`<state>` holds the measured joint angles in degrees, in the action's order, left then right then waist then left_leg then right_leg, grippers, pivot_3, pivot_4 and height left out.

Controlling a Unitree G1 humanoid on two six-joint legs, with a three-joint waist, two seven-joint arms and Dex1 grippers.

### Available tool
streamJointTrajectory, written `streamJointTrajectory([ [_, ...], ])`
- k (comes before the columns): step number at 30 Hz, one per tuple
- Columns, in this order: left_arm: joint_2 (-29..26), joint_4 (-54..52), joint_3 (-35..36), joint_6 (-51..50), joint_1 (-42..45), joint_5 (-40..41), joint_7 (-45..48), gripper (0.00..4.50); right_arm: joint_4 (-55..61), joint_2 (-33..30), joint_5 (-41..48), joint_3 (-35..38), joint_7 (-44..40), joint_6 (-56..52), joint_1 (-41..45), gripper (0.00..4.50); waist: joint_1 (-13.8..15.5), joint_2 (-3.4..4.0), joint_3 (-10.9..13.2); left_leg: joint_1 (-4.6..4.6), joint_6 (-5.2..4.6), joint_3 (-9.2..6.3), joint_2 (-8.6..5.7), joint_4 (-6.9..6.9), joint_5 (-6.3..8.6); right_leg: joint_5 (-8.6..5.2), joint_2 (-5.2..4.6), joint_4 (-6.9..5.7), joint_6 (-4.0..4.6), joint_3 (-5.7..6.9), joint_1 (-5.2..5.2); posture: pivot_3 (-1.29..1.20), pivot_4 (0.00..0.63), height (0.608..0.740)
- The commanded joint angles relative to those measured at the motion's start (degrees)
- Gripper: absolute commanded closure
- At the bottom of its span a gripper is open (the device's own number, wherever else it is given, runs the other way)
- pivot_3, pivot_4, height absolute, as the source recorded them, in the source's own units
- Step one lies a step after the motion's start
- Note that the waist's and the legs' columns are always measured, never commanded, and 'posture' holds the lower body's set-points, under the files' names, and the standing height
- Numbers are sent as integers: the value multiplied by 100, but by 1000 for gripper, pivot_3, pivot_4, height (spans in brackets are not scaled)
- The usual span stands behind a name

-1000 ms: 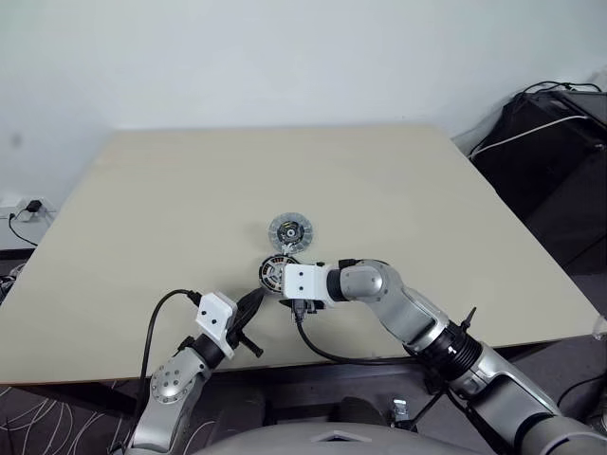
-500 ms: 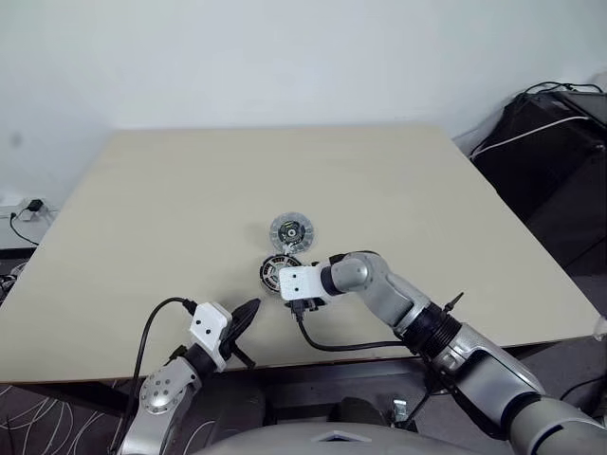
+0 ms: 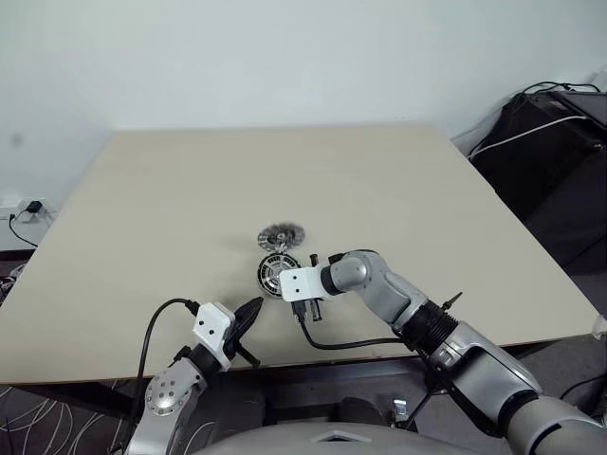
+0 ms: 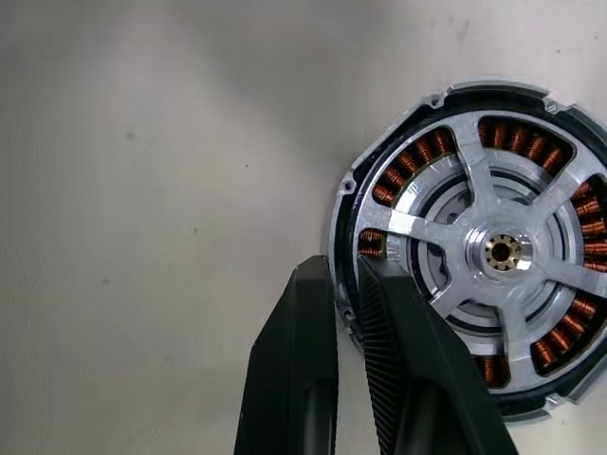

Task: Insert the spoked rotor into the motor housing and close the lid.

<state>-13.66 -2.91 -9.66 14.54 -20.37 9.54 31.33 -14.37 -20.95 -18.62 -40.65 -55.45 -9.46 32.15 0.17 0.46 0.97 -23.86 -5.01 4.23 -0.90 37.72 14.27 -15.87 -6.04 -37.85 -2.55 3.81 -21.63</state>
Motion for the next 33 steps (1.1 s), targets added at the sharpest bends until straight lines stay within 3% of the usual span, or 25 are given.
streamJointTrajectory([
  [1, 34, -28, -24, 136, 114, -10, 15, 4500, 193, -4, 68, 293, 42, -140, -40, 4378, 6, 0, 0, 0, 0, 0, 0, 0, 0, 0, 0, 0, 0, 0, 0, 0, 0, 740],
  [8, 79, 69, -69, 113, 253, 7, 54, 4500, 1050, -28, 367, 909, 218, -1057, -466, 4378, 67, 1, 1, -6, -1, 1, -1, 0, 0, 0, -2, 5, 0, -1, -5, 0, 0, 740],
  [20, 125, 197, -110, 85, 314, 36, 141, 4500, 3915, -221, 987, 1759, 377, -4079, -1440, 4378, 77, 1, 2, -43, -3, 0, 2, -1, 2, -1, -6, 6, 2, 1, -43, 0, 0, 740],
  [25, 112, 226, -111, 59, 336, 42, 171, 4500, 4280, 149, 1460, 2017, 765, -5558, -1392, 4378, 80, 1, 2, -47, -4, 0, 1, 4, 2, -1, -6, 6, 2, 2, -43, 0, 0, 740],
  [33, 119, 209, -128, -3, 332, 37, 154, 4500, 4425, 403, 2163, 2229, 1273, -6992, -1183, 4378, 72, 1, 2, -69, -6, 0, -2, 8, 4, 1, -9, 5, 2, 1, -63, 0, 0, 740],
])
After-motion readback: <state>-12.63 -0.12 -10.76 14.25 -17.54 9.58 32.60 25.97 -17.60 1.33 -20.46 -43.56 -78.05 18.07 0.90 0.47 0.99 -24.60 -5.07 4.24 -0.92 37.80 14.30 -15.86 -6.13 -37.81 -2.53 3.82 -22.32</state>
